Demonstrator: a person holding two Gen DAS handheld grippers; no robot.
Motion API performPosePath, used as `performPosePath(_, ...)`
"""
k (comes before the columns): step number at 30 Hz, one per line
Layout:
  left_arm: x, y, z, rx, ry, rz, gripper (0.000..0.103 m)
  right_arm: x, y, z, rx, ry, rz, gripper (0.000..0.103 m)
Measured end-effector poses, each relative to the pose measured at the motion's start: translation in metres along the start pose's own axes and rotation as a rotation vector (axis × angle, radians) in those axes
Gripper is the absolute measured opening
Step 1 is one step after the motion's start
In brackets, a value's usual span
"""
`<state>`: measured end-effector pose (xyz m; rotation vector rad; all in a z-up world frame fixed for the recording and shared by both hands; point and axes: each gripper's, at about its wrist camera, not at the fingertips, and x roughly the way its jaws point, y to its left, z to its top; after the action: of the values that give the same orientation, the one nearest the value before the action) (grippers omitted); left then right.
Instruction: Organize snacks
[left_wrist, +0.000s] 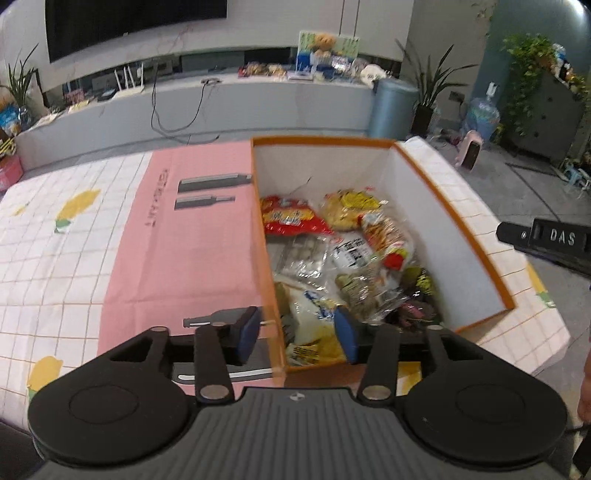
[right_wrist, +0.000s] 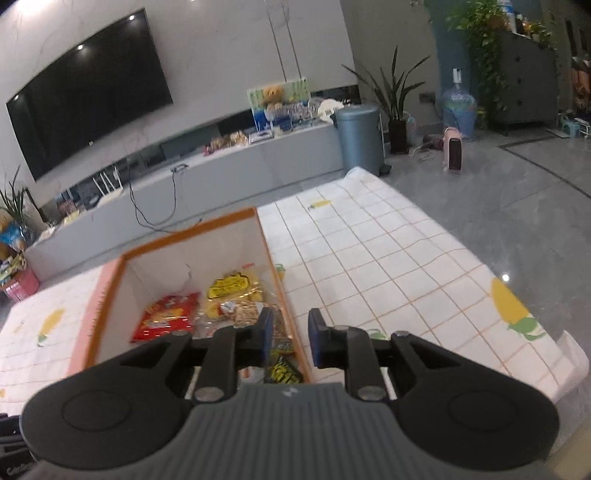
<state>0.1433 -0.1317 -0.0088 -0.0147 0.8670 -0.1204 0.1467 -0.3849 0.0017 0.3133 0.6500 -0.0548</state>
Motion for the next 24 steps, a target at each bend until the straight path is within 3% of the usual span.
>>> performPosePath(4,-0.024,-0.004,0.0,0.02,-0.035,-0.001,0.067,-0.032,0.01,-0.013,-0.009,0.004,-0.007,0.056)
performPosePath(6,-0.038,-0.005,0.0,0.014,-0.053,-0.007,0.069,-0.044,0.017,-0.019,-0.042,0.015,-0.03,0.075)
performPosePath(11,-0.066,-0.006,0.001,-0.034,-0.062,-0.028,0.074,-0.073,0.029,-0.029,-0.076,0.049,-0.054,0.095)
performPosePath(17,-0.083,-0.013,0.004,-0.044,-0.035,-0.044,0.074,-0.093,0.043,-0.033,-0.094,0.131,-0.084,0.1)
performPosePath(21,-0.09,-0.017,0.003,-0.015,-0.03,-0.012,0.073,-0.097,0.048,-0.034,-0.058,0.211,-0.064,0.1)
performPosePath(24,-0.092,-0.015,0.001,-0.024,-0.009,-0.035,0.073,-0.098,0.056,-0.04,-0.108,0.24,-0.085,0.1)
